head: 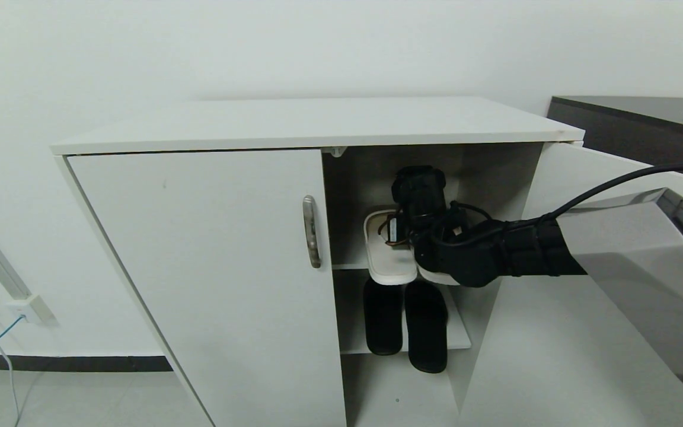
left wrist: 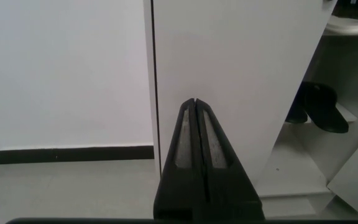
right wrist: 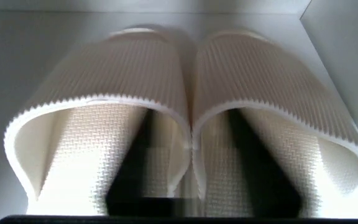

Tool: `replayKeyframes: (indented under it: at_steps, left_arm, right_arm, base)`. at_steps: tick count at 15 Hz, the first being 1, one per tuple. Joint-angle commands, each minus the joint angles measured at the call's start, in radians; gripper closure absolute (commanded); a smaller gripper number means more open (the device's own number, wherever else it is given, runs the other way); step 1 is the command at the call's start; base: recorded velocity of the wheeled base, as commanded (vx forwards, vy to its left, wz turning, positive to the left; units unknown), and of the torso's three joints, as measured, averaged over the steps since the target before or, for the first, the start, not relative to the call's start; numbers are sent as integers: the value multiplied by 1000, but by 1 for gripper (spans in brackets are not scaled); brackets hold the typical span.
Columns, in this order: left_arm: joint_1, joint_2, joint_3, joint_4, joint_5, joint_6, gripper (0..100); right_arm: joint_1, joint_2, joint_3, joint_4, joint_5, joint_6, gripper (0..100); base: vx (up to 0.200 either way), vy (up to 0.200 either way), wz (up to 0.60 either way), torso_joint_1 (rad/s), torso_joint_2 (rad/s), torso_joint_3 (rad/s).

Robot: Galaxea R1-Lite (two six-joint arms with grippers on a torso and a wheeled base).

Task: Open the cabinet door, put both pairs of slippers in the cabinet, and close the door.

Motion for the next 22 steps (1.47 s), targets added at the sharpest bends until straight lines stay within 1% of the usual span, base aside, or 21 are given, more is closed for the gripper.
replayKeyframes:
  at_steps: [1,4,6,8,11,15,18,20,22]
  left_arm:
    - [0,1,0,1,0,0,100]
    - [0,1,0,0,0,0,100]
    - [0,1,0,0,-1,0,100]
    - [0,1,0,0,-1,1,100]
    - [0,1,0,1,-3,4,100]
    - [0,1,0,0,-3,4,100]
    - [0,1,2,1,-3,4,100]
    - [0,1,0,0,-4,4,100]
    - [0,1,0,0,-4,4,100]
  right_arm:
    - [6,-21,22,-2,-1,0,0]
    - [21,-69,75,-7,-1,1,0]
    - [53,-147,167,-10,-6,19,0]
    - [67,-194,226,-11,-7,35,0]
    - [109,-313,385,-67,-7,42,0]
    - [162,-415,549,-151,-1,41,0]
    - [196,-480,638,-223,16,38,0]
    - [208,-500,675,-252,28,36,0]
    - [222,-503,680,-255,29,33,0]
  base:
    - [0,0,0,0,0,0]
    - [0,0,0,0,0,0]
    - [0,0,0,0,0,0]
    - [0,0,0,0,0,0]
    - [0,0,0,0,0,0]
    - [0,0,0,0,0,0]
    - [0,0,0,0,0,0]
    - [0,0,0,0,0,0]
    - [0,0,0,0,0,0]
